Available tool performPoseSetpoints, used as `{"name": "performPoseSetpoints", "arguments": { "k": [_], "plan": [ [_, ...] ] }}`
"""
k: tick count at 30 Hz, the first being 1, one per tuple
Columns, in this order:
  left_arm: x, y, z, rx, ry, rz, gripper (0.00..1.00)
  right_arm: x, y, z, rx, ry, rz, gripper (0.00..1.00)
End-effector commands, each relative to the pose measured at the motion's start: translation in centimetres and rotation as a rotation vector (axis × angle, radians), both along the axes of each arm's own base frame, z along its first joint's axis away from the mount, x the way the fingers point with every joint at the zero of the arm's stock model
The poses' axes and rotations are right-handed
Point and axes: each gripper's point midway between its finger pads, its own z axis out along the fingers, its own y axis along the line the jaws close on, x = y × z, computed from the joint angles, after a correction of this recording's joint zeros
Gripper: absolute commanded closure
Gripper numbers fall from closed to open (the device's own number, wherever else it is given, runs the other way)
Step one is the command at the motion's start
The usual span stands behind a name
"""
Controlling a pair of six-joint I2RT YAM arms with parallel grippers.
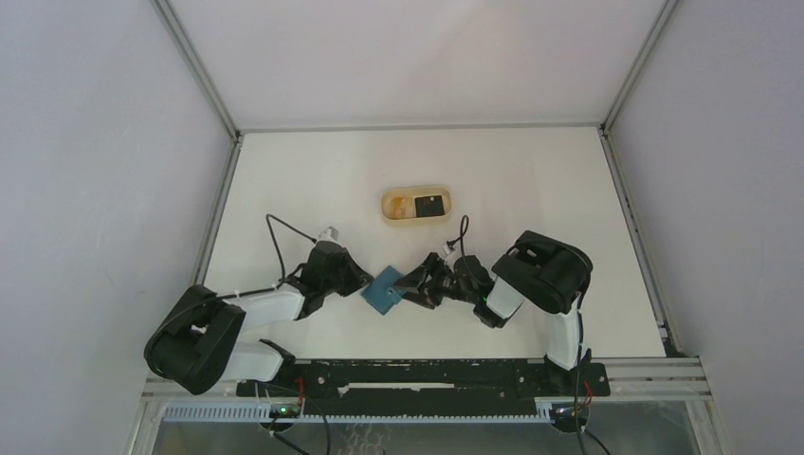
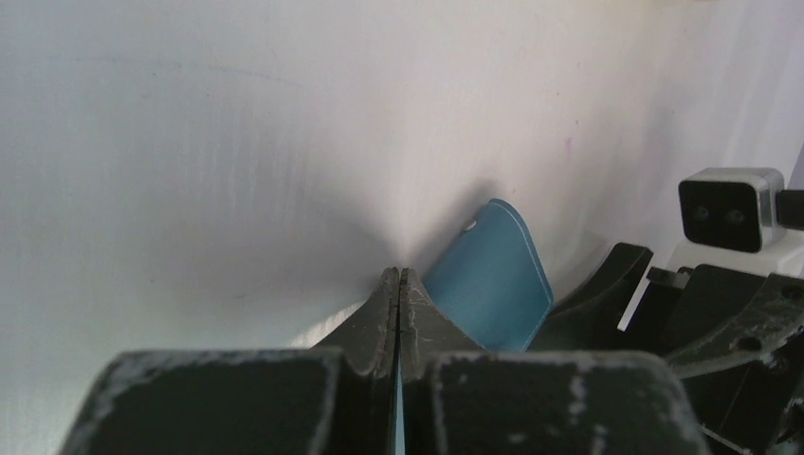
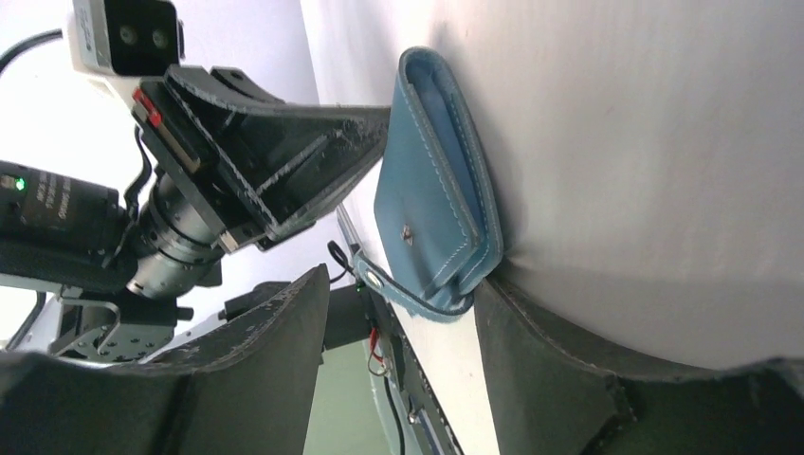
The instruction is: Take the credit cards out of the card holder
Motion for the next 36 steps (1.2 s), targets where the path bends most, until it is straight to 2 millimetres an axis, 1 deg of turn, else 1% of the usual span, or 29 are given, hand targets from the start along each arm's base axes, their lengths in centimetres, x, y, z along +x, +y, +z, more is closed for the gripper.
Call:
{"name": "performPoseSetpoints", "arguments": {
  "k": [1,5,9,17,21,24,27,30,33,36],
  "plan": [
    [-2.0,-0.2,-1.4,0.008,0.068,0.003,1.00,2.7,-0.7,1.2,0.024,-0.081,-0.057,0.34],
    [-2.0,-0.2,-1.7,0.008,0.081,0.022,1.00,4.5,-1.3,1.7,0.024,-0.113,-0.080,0.35],
    [-1.7,-0.2,-1.8,0.010,0.088,0.041,1.00,5.7,-1.2,1.9,0.011,-0.138,-0.065,0.34],
    [-0.4,-1.0,-1.1,0.003,0.074,0.046,1.00,8.9,0.8,2.2,0.002,-0.169,0.070,0.36],
    [0.6,-1.6,-0.8,0.005,0.068,0.042,1.00,10.1,1.7,3.1,0.012,-0.213,0.112,0.36],
    [0.8,-1.7,-0.7,0.007,0.069,0.041,1.00,10.2,1.3,3.2,-0.034,-0.241,0.138,0.32],
    [0.7,-1.7,-0.9,0.011,0.074,0.040,1.00,9.8,0.4,2.7,-0.114,-0.268,0.165,0.28],
    [0.6,-1.6,-1.1,0.016,0.079,0.040,1.00,9.6,-0.6,2.6,-0.169,-0.308,0.176,0.25],
    [0.5,-1.5,-1.3,0.021,0.085,0.039,1.00,9.4,-1.4,2.1,-0.191,-0.317,0.181,0.25],
    [0.5,-1.5,-1.4,0.022,0.087,0.040,1.00,9.2,-1.5,1.6,-0.197,-0.314,0.192,0.25]
  ]
}}
